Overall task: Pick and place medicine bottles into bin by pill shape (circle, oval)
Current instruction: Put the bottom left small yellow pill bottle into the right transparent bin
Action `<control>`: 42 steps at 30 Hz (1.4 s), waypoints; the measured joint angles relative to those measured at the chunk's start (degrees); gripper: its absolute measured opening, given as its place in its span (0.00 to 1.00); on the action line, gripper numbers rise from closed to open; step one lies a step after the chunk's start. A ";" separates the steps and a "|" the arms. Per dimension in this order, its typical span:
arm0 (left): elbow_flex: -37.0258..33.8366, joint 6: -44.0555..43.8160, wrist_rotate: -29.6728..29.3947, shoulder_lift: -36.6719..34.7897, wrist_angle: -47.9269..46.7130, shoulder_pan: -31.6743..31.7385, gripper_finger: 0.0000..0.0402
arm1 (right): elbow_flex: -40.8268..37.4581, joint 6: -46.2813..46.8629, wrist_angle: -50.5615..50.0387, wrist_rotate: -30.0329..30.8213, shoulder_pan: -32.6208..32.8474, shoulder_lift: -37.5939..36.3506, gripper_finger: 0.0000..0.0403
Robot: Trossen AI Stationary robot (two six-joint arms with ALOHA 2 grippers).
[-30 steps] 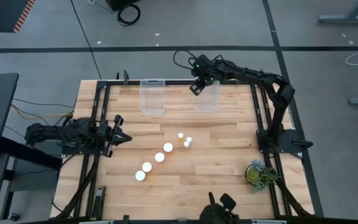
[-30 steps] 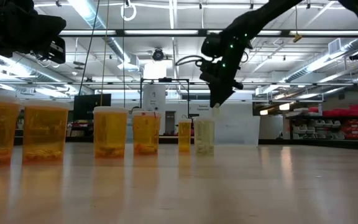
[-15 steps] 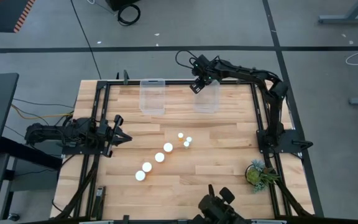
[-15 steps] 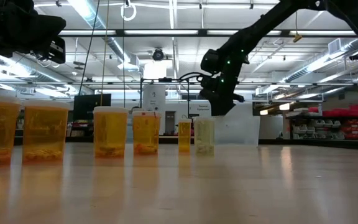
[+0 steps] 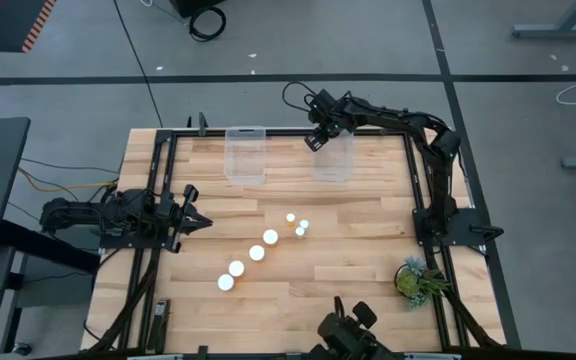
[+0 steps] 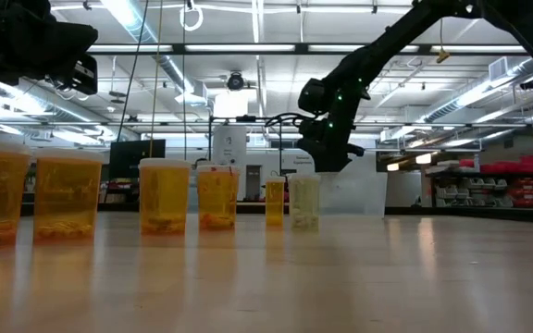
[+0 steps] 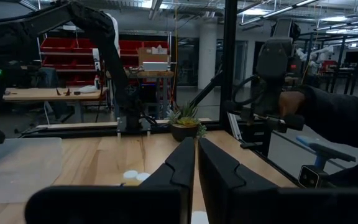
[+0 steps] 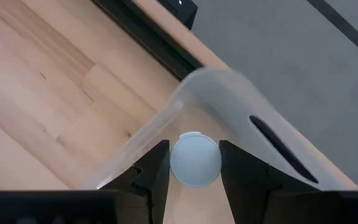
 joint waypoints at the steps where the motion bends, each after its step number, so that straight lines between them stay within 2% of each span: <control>1: -0.01 0.01 0.00 0.00 0.00 -0.02 0.06 | -0.37 -0.46 0.06 -0.01 0.00 0.00 0.35; 10: -0.02 0.01 0.02 0.00 0.00 -0.02 0.09 | -2.21 -1.93 1.73 0.00 0.02 0.00 0.35; 18: -0.02 0.00 0.00 -0.01 0.00 -0.02 0.06 | -2.21 -1.93 2.60 0.00 0.02 0.00 0.35; 32: 0.00 0.02 0.02 -0.01 0.00 0.00 0.08 | -2.21 -2.58 2.60 0.00 0.02 0.00 0.47; 42: -0.02 0.00 0.02 -0.01 0.00 -0.02 0.08 | -0.15 -2.95 0.07 -0.04 0.21 -0.33 0.49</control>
